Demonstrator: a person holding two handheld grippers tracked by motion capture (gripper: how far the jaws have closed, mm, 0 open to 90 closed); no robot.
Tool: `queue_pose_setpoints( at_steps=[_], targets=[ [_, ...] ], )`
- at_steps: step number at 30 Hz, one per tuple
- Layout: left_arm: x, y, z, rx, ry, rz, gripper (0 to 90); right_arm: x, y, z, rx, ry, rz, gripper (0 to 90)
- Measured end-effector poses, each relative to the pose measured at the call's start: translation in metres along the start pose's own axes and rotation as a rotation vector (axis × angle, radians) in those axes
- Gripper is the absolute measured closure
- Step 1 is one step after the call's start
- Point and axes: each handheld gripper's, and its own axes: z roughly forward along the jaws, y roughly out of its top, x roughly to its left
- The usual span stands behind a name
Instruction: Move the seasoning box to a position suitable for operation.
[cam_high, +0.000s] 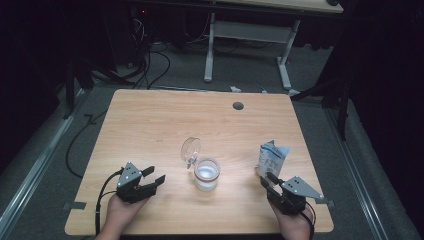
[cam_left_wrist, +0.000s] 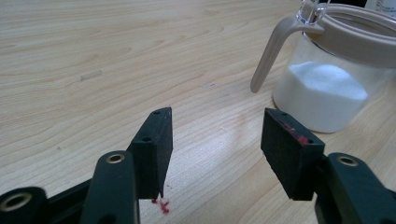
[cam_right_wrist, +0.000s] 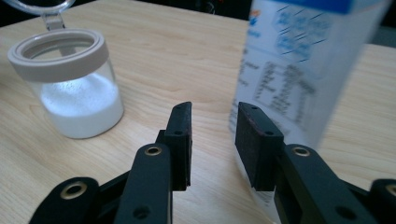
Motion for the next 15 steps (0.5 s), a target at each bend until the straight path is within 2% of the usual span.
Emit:
queue_pose_setpoints(
  at_steps=[2, 4, 8, 12, 15],
  targets=[
    [-0.001, 0.001, 0.001, 0.001, 0.007, -0.001, 43.2, 0.004, -0.001, 0.006, 0.012, 0.009, -0.004, 66.7],
    [-0.003, 0.001, 0.001, 0.011, 0.031, 0.012, 43.4, 0.009, -0.001, 0.012, 0.027, 0.008, -0.003, 68.2],
    [-0.007, 0.000, 0.003, 0.007, 0.034, 0.018, 44.6, 0.019, -0.001, 0.024, 0.039, 0.012, -0.018, 71.4],
    [-0.009, 0.000, 0.003, -0.005, 0.038, 0.012, 47.2, 0.026, 0.000, 0.034, 0.047, 0.043, -0.022, 73.0],
    [-0.008, -0.001, 0.004, -0.002, 0.029, 0.017, 48.9, 0.032, 0.002, 0.040, 0.051, 0.049, -0.033, 76.0]
  ],
)
